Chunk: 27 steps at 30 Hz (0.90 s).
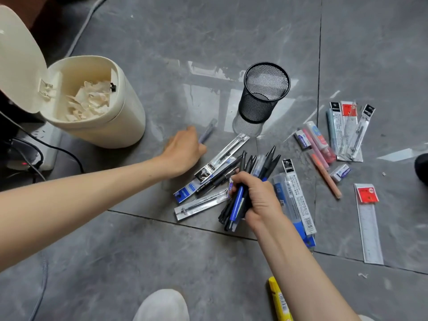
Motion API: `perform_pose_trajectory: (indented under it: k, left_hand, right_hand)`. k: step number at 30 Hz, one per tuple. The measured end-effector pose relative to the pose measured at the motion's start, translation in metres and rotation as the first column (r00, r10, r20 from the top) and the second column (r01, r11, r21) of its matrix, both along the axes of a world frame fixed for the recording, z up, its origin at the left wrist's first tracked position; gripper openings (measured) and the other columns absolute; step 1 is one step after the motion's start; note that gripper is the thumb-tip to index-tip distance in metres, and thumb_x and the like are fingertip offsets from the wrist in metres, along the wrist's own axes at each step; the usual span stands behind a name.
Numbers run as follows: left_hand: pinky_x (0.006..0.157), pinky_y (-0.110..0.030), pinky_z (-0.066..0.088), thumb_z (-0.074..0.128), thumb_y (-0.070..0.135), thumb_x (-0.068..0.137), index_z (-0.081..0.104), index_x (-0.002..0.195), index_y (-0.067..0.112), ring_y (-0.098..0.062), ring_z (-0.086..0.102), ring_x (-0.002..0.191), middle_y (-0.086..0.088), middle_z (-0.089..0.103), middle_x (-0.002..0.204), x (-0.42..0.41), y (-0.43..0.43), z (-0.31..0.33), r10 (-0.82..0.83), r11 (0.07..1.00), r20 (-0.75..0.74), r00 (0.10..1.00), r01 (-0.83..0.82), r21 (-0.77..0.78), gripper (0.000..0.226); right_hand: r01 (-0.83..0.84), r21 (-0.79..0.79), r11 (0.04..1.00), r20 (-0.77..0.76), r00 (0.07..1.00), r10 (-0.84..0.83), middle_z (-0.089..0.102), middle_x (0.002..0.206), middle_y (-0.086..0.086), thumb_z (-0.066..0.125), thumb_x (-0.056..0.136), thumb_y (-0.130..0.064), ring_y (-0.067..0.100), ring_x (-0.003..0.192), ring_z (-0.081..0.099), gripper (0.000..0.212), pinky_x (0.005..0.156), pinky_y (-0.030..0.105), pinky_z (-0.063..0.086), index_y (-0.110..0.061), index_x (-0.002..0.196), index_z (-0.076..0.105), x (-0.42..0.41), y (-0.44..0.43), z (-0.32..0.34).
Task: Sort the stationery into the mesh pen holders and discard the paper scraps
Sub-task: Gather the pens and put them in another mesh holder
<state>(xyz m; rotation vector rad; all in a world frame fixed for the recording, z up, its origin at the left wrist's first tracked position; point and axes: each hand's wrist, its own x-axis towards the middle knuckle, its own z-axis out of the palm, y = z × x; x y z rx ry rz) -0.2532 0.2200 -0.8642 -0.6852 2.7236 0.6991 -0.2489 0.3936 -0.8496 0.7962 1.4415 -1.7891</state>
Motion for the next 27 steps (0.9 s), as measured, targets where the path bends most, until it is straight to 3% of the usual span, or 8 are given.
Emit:
perform_pose_trajectory:
  k: [3,5,7,11,14,18,23,27]
  left_hand:
    - [0.052,-0.034,0.027,0.051,0.018,0.084,0.039,0.085,0.009,-0.025,0.047,0.061,-0.004,0.050,0.068,0.016,0.018,0.016,-0.035,0.991,-0.090,0.995,0.047,0.128,0.015]
    - [0.054,-0.034,0.031,0.053,0.020,0.082,0.038,0.087,0.012,-0.026,0.048,0.060,-0.006,0.053,0.067,0.027,0.033,0.021,-0.115,0.979,-0.115,0.987,0.132,0.154,0.018]
    - [0.058,-0.034,0.036,0.055,0.023,0.081,0.038,0.092,0.013,-0.028,0.050,0.063,-0.007,0.057,0.071,0.032,0.043,0.021,-0.203,0.971,-0.098,0.974,0.213,0.108,0.022]
    - [0.064,-0.035,0.039,0.056,0.028,0.086,0.039,0.098,0.010,-0.033,0.056,0.079,-0.010,0.061,0.087,0.029,0.048,0.008,-0.311,0.950,0.001,0.950,0.311,0.035,0.027]
    - [0.069,-0.035,0.037,0.062,0.033,0.086,0.037,0.096,0.013,-0.034,0.055,0.093,-0.011,0.056,0.103,0.032,0.046,0.002,-0.344,0.938,0.099,0.934,0.345,0.005,0.034]
    - [0.066,-0.036,0.034,0.054,0.021,0.089,0.040,0.110,0.007,-0.037,0.055,0.098,-0.015,0.050,0.113,0.034,0.060,0.006,-0.367,0.904,0.179,0.913,0.395,-0.163,0.029]
    - [0.065,-0.035,0.033,0.052,0.009,0.084,0.045,0.110,0.006,-0.036,0.057,0.099,-0.016,0.053,0.113,0.030,0.064,0.007,-0.346,0.875,0.260,0.901,0.410,-0.256,0.027]
    - [0.061,-0.033,0.032,0.052,0.015,0.080,0.042,0.095,0.011,-0.038,0.056,0.090,-0.015,0.059,0.102,0.033,0.050,0.014,-0.335,0.917,0.173,0.926,0.362,-0.164,0.018]
  right_hand:
    - [0.063,0.103,0.993,-0.086,0.995,-0.054,0.051,0.062,0.013,0.062,0.069,0.006,0.013,0.039,0.049,0.034,0.042,0.019,0.042,0.013,0.102,0.058,-0.001,0.002,-0.004]
    - [0.114,0.121,0.986,-0.118,0.988,-0.100,0.052,0.066,0.015,0.063,0.059,0.002,0.015,0.042,0.049,0.050,0.042,0.019,0.042,0.015,0.106,0.055,-0.001,0.005,-0.004]
    - [0.130,0.113,0.985,-0.119,0.986,-0.117,0.050,0.063,0.014,0.062,0.057,0.001,0.015,0.043,0.047,0.042,0.042,0.019,0.042,0.008,0.099,0.058,-0.002,0.009,-0.001]
    - [0.102,0.091,0.991,-0.072,0.993,-0.095,0.050,0.046,0.007,0.057,0.073,0.010,0.012,0.038,0.048,0.012,0.041,0.017,0.043,0.001,0.082,0.056,-0.001,0.015,0.006]
    - [0.104,0.088,0.991,-0.060,0.993,-0.099,0.051,0.045,0.005,0.059,0.073,0.009,0.011,0.037,0.048,0.009,0.040,0.017,0.043,0.002,0.079,0.056,0.001,0.017,0.008]
    - [0.124,0.071,0.990,-0.047,0.992,-0.121,0.051,0.048,0.006,0.060,0.075,0.008,0.012,0.039,0.048,0.008,0.041,0.018,0.043,0.001,0.077,0.057,0.004,0.020,0.007]
    - [0.111,0.057,0.992,-0.047,0.993,-0.108,0.050,0.049,0.007,0.060,0.075,0.008,0.014,0.042,0.047,0.009,0.049,0.024,0.043,-0.001,0.073,0.056,0.005,0.023,0.008]
    - [0.106,-0.018,0.994,-0.014,0.994,-0.107,0.056,0.054,0.008,0.062,0.077,0.007,0.014,0.044,0.053,0.011,0.049,0.023,0.048,-0.003,0.075,0.058,0.005,0.024,0.010]
